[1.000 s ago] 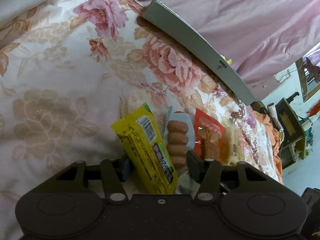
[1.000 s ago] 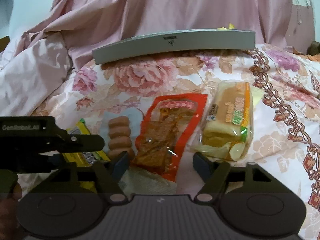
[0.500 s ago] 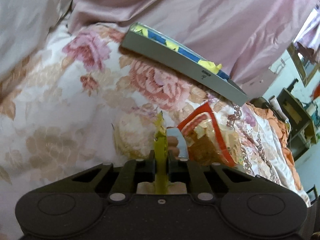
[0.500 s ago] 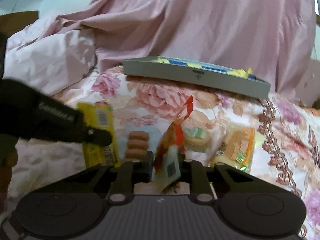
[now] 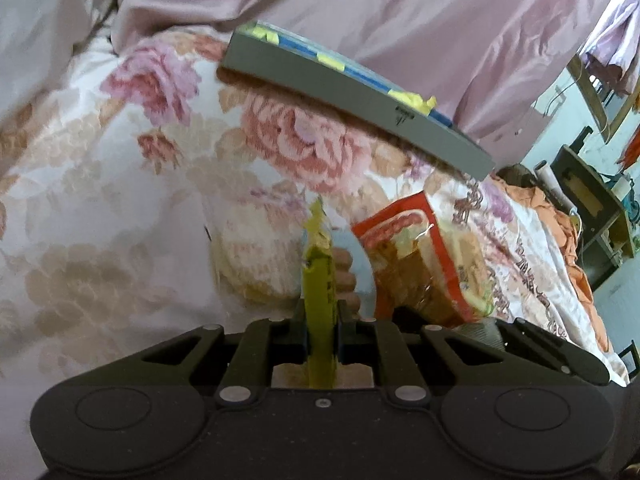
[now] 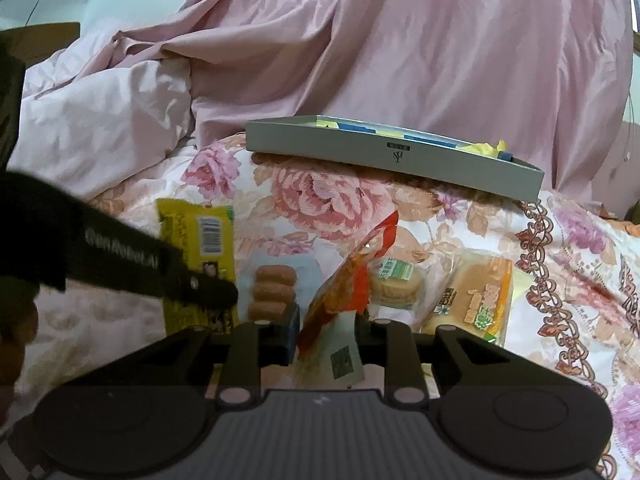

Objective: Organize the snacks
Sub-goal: 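Carry the wafer bar and red pack to the tray and release both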

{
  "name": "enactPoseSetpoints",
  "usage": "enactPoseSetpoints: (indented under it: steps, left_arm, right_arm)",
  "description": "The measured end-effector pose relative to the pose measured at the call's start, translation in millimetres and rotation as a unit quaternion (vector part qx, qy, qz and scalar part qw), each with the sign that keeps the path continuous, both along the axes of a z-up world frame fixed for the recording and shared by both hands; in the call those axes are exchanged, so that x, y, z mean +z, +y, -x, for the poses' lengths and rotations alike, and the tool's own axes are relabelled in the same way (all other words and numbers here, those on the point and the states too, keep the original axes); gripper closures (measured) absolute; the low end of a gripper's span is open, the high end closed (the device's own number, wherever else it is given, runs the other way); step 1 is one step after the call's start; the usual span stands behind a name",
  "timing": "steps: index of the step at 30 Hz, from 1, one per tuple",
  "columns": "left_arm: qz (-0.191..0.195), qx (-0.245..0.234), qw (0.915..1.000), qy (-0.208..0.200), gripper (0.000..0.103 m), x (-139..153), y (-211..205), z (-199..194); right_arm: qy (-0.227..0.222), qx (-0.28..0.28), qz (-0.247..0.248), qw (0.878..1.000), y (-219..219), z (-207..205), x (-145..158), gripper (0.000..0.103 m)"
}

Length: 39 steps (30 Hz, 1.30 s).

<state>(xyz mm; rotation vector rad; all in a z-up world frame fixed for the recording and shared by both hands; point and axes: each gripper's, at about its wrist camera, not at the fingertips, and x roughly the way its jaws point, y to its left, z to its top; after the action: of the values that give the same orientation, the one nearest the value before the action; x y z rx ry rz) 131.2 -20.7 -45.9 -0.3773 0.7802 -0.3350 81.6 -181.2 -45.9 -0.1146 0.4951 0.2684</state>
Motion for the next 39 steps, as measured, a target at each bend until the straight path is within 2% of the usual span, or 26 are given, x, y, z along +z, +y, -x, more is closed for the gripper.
enactPoseSetpoints:
  steps: [7, 11, 14, 20, 26, 30, 33, 39]
  left_arm:
    - [-0.003, -0.008, 0.9999, 0.008, 0.091, -6, -4, -3]
    - [-0.012, -0.008, 0.9999, 0.003, 0.091, -4, -6, -1]
    - [-0.021, -0.003, 0.9997, -0.007, 0.092, 0, -6, 2]
    - [-0.026, 0.004, 0.9992, -0.031, 0.092, 11, -7, 8]
    - [-0.021, 0.006, 0.9985, -0.05, 0.092, 25, -6, 13]
    - [-0.003, 0.014, 0.9984, -0.055, 0.092, 34, -6, 11]
    - [-0.004, 0.019, 0.9978, -0.064, 0.092, 45, -7, 6]
    - [0.019, 0.03, 0.9969, -0.07, 0.092, 71, -14, -27]
  right_arm:
    - [0.013, -0.005, -0.034, 0.999, -9, -8, -6, 0.074]
    - [0.017, -0.003, -0.046, 0.999, -11, -8, -6, 0.082]
    - [-0.004, 0.002, -0.027, 1.0, -5, -1, -4, 0.087]
    - [-0.048, 0.012, 0.028, 0.998, 9, 13, -1, 0.088]
    - [-0.091, 0.015, 0.057, 0.994, 15, 23, 5, 0.088]
    - [-0.107, 0.015, 0.057, 0.993, 14, 26, 12, 0.088]
    - [-0.121, 0.011, 0.054, 0.991, 12, 25, 21, 0.088]
    - [-0.158, -0.001, 0.044, 0.986, -3, 12, 44, 0.087]
